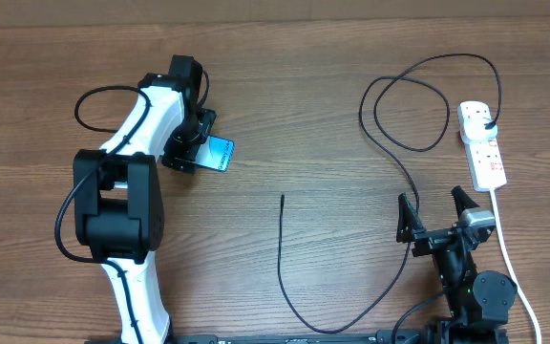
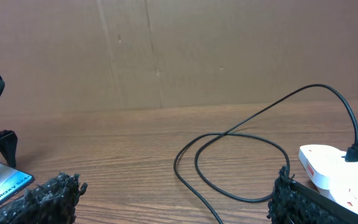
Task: Plug charger to phone and switch on socket
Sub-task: 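Lower the left gripper onto the phone and align with its long edges, then close the left gripper on the phone's sides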
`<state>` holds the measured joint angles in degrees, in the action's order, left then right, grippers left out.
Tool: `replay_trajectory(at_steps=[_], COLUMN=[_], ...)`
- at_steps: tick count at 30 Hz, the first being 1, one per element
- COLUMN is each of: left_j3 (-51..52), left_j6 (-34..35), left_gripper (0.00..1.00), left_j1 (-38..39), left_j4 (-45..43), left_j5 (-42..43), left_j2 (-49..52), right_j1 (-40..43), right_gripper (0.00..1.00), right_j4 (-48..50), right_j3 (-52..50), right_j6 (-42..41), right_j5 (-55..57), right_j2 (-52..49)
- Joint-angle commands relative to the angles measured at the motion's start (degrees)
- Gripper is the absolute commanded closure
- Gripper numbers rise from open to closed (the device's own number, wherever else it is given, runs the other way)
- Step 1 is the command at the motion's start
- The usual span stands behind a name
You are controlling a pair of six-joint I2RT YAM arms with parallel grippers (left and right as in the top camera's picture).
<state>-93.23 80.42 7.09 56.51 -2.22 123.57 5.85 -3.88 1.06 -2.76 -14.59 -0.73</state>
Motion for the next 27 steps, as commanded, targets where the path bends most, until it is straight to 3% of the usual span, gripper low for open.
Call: replay_trajectory(at_steps=[1, 27], left_j3=[1.60, 3.93], left_j6=[1.92, 4.85], left_gripper=[0.01, 0.00], left_j1=[0.55, 0.59], left_j4=[-0.98, -6.05], left_j5=[-1.11, -0.79], left_j2=[0.83, 0.83], right_j1=[-0.37, -0.37], right_gripper=[0.00, 0.00], right_j4=[0.33, 0.33], right_j3=[-0.61, -0.61], right_j6=[0.22, 0.22], right_j5=[0.61, 0.61], right_j2=[0.55, 0.55])
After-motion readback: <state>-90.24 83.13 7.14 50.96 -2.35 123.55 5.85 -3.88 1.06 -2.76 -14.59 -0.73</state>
